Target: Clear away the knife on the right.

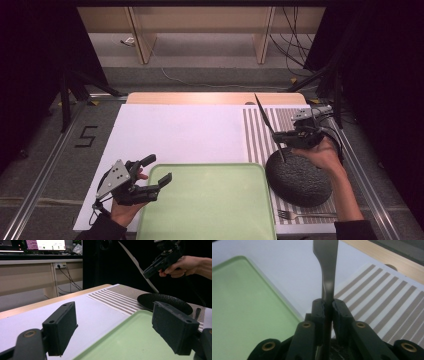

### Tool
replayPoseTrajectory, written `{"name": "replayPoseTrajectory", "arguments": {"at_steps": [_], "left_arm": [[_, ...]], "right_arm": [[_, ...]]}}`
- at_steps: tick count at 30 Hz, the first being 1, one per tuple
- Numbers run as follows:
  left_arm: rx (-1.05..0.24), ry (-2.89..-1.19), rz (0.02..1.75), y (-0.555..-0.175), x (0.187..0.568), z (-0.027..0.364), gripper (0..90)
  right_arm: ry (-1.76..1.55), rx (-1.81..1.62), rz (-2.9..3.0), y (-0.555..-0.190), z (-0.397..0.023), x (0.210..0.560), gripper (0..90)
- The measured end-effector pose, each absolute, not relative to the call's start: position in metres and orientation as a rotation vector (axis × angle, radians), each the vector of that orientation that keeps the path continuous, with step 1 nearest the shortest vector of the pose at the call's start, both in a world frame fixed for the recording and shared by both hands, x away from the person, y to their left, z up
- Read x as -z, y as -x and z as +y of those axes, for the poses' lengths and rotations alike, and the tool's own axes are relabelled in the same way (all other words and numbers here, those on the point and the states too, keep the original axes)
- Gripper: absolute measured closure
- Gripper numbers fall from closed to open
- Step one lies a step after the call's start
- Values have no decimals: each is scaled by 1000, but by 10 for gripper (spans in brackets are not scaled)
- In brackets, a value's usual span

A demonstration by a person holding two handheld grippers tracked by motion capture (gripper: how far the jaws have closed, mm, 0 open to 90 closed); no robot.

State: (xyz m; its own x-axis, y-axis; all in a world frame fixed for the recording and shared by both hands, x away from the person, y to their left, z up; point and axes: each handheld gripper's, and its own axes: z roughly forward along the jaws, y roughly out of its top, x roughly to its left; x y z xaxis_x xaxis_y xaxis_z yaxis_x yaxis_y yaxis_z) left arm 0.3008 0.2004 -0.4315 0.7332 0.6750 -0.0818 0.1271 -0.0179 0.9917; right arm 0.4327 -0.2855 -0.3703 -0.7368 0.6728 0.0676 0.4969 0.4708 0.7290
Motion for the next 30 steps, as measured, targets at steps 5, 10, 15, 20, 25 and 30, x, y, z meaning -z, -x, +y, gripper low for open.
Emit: {"name": "replayPoseTrajectory", "arguments": {"at_steps": [5,10,15,20,25,30], "left_arm": [[-495,-1554,672,-301,431,200,197],[-497,-1554,671,-300,431,200,197],[-497,-1552,672,-300,431,200,197],[-500,-1551,675,-300,431,200,196],[-502,-1547,677,-300,431,201,196],[-500,-1546,673,-300,431,201,196]], "right_arm": [[-1040,-1212,2469,-422,-283,368,805],[-1062,-1240,2473,-411,-277,369,805],[-1101,-1285,2469,-400,-271,371,805],[-1073,-1275,2483,-385,-261,372,805],[-1068,-1284,2485,-368,-254,373,805],[-1072,-1302,2490,-351,-245,375,805]]}}
